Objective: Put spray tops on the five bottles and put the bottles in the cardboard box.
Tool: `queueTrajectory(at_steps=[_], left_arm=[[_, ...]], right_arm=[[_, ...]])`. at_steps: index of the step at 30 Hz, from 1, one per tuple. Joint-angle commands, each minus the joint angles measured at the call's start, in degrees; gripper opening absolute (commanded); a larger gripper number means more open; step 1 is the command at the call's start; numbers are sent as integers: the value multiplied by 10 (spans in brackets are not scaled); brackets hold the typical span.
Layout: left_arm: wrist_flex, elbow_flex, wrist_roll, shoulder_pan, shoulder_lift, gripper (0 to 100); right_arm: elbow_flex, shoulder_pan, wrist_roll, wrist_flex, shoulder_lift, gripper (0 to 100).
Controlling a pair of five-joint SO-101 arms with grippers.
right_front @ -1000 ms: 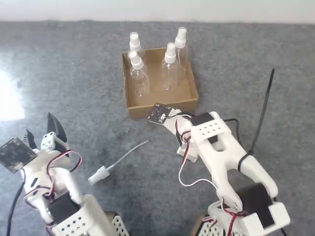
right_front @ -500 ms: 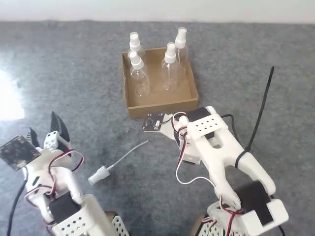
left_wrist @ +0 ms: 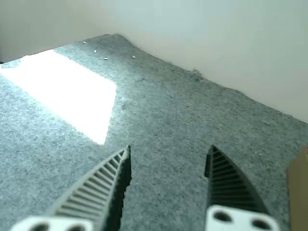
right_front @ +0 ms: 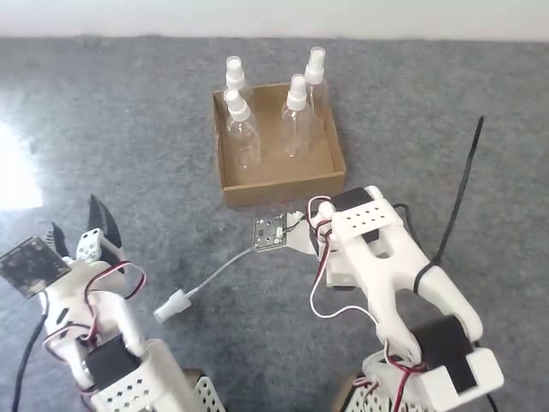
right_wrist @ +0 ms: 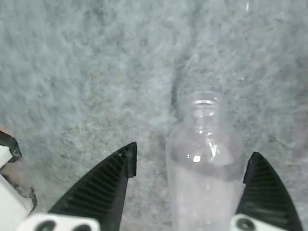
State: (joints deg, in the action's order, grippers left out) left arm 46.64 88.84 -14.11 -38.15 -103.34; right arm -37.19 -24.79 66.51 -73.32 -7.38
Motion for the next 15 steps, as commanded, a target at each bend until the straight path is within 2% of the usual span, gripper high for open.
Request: queueTrajectory(at_steps=[1,7,15], left_arm=[[-18,-4,4,2,-13,236],[-18,-4,4,2,-13,236],[-18,-4,4,3,-13,236]], right_arm=[[5,10,17,-4,9,318],[9,11,16,44,65,318],[10,11,15,49,66,318]])
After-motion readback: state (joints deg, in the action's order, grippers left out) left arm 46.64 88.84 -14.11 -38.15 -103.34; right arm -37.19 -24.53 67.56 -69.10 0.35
